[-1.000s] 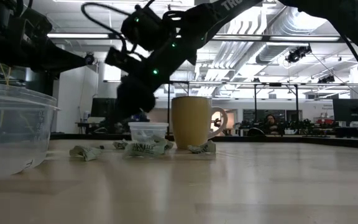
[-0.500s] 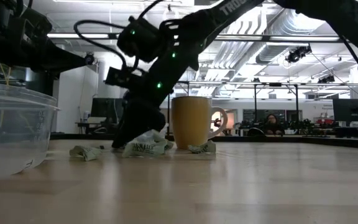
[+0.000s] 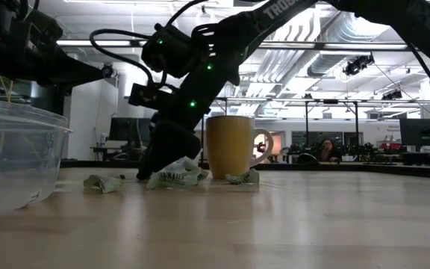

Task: Pick and place items into bin
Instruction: Put the light green stevia packet into the top transparent bin

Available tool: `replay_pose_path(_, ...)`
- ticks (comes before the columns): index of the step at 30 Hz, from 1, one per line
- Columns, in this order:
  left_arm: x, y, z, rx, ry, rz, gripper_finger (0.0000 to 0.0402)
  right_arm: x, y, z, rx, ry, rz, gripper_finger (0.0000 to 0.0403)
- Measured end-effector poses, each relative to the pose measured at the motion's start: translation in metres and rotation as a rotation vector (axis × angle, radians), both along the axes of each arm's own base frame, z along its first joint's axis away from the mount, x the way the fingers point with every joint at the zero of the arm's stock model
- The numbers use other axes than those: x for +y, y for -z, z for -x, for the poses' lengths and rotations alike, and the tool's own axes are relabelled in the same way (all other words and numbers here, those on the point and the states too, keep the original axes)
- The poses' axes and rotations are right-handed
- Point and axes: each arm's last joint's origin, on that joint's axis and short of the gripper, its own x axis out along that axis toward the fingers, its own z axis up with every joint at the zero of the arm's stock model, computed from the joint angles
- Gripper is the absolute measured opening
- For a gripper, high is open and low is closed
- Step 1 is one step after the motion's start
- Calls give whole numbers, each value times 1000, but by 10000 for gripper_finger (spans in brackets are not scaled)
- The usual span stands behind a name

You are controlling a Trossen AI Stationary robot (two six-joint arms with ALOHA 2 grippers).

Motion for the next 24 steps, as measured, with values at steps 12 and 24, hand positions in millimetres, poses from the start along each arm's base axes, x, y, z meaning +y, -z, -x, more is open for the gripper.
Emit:
replay_pose_path(12, 0, 0, 0, 0, 0, 0, 67, -2, -5, -2, -5, 33, 52, 50)
replay_pose_path(24, 0, 0, 0, 0, 0, 0, 67, -36, -67, -25, -190, 256, 273, 5)
